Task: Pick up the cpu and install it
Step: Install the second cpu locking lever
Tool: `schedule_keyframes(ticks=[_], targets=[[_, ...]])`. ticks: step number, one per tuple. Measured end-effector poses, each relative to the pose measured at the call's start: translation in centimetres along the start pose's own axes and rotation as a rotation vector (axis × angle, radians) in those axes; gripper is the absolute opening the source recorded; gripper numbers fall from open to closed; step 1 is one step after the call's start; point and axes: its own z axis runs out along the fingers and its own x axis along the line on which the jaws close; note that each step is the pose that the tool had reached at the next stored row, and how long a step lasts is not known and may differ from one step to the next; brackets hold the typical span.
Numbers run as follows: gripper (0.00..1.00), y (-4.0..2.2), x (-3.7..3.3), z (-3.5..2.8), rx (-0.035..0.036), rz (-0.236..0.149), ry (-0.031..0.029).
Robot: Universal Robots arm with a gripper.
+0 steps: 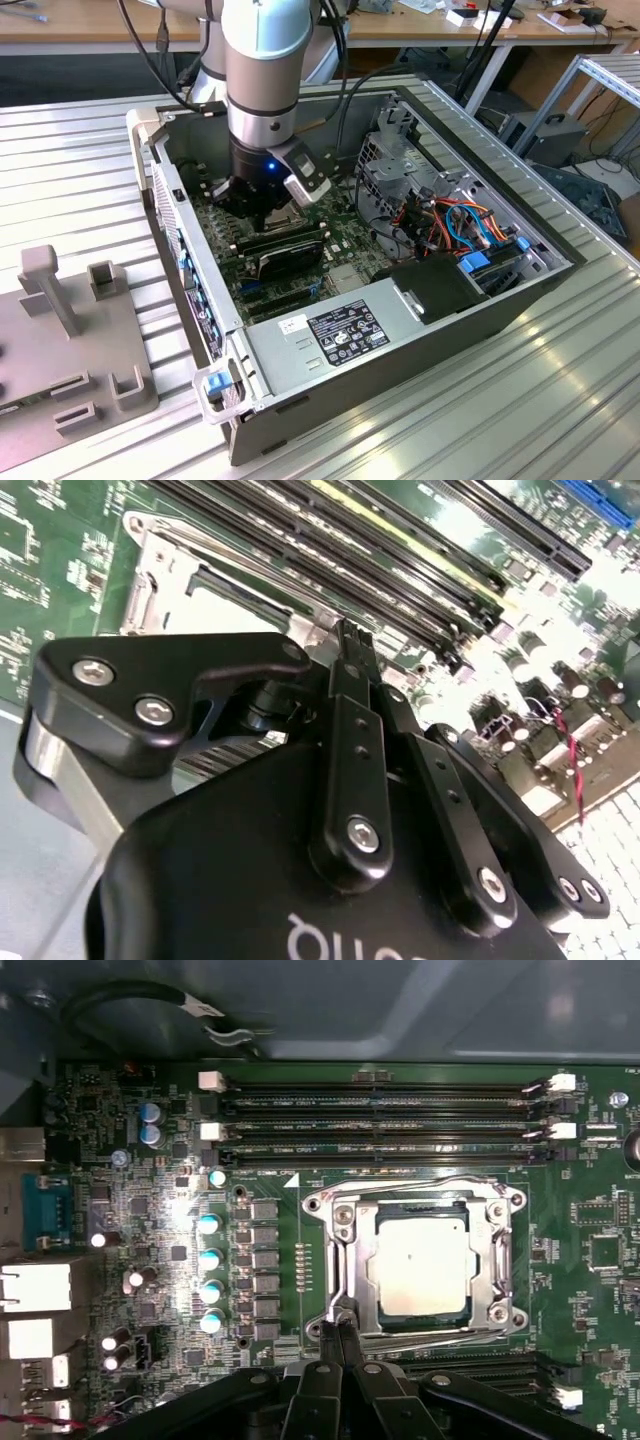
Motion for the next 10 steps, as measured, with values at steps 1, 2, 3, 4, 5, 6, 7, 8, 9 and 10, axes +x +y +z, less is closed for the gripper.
schedule_keyframes(ticks=[1,2,3,4,5,6,7,8,9,10], targets=[[0.11,0.01,-0.18,0.02,0.0000,0.000,0.0000],[0.11,0.01,-0.34,0.03,0.0000,0.000,0.0001],[0.11,0.02,-0.69,0.05,0.0000,0.000,0.0001],[0.11,0.04,-1.36,0.10,0.0000,0.000,0.0002],[0.11,0.05,-1.80,0.14,0.0000,0.000,0.0002],[0.11,0.06,-2.07,0.15,0.0000,0.000,0.0002],[0.11,0.08,-2.46,0.18,0.0000,0.000,0.0002],[0.11,0.09,-2.76,0.21,-0.0001,0.000,0.0002],[0.11,0.11,-2.84,0.21,0.0000,0.000,0.0002],[0.11,0.11,-2.84,0.18,0.0002,0.000,0.0003]])
